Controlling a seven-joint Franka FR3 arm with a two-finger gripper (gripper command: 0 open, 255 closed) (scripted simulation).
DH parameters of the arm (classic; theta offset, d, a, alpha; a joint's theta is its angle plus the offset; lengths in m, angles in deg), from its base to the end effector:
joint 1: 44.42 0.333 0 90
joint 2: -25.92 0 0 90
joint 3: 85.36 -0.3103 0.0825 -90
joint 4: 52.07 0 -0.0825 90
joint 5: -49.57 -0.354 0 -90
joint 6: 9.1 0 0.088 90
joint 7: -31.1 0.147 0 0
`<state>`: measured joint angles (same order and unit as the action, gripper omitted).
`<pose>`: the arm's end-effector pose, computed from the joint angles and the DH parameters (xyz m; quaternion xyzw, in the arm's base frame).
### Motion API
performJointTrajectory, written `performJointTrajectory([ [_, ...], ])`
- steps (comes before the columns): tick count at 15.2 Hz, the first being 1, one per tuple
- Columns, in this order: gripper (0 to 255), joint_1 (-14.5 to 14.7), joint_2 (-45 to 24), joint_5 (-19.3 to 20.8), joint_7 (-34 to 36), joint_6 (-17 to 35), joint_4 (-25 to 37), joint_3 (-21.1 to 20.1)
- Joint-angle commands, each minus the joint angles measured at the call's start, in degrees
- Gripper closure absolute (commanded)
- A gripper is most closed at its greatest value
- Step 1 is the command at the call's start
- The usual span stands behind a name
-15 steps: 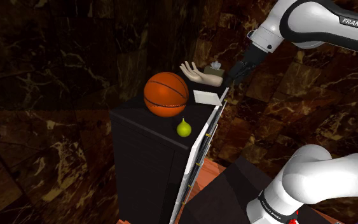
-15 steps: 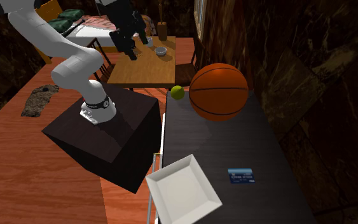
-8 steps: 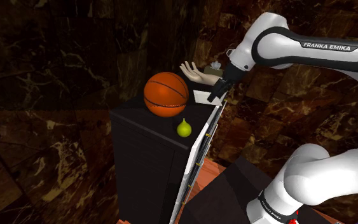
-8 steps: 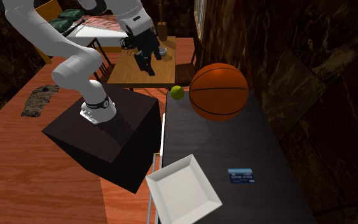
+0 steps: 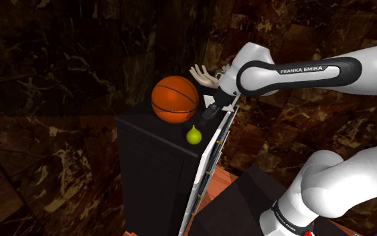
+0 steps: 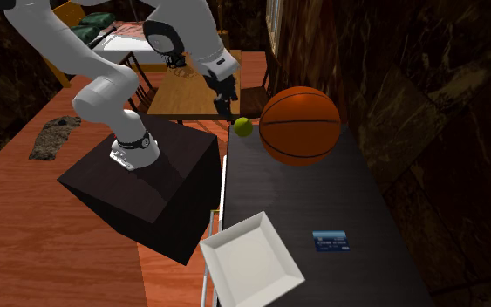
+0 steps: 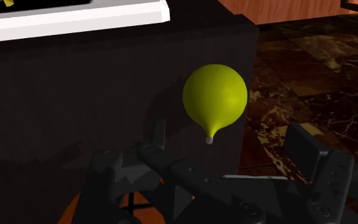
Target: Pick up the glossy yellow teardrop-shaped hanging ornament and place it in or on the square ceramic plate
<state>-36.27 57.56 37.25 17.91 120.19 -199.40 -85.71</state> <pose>0.3769 0.0688 0.4403 -0.9806 -0.1289 -0.1214 0.0840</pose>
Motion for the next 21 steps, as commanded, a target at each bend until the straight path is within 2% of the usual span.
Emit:
performJointTrajectory([
  [1, 0, 1.09, -2.77, -0.99, -1.64, 3.98, -1.29, -0.07],
  [10, 0, 3.13, -10.22, -3.47, -3.6, 13.36, -3.26, -0.69],
  [18, 0, 3.22, -10.64, -3.62, -3.69, 13.87, -3.36, -0.71],
  [19, 255, 3.22, -10.64, -3.62, -3.69, 13.87, -3.36, -0.71],
  [21, 255, 3.22, -10.69, -3.62, -3.7, 13.88, -3.32, -0.71],
])
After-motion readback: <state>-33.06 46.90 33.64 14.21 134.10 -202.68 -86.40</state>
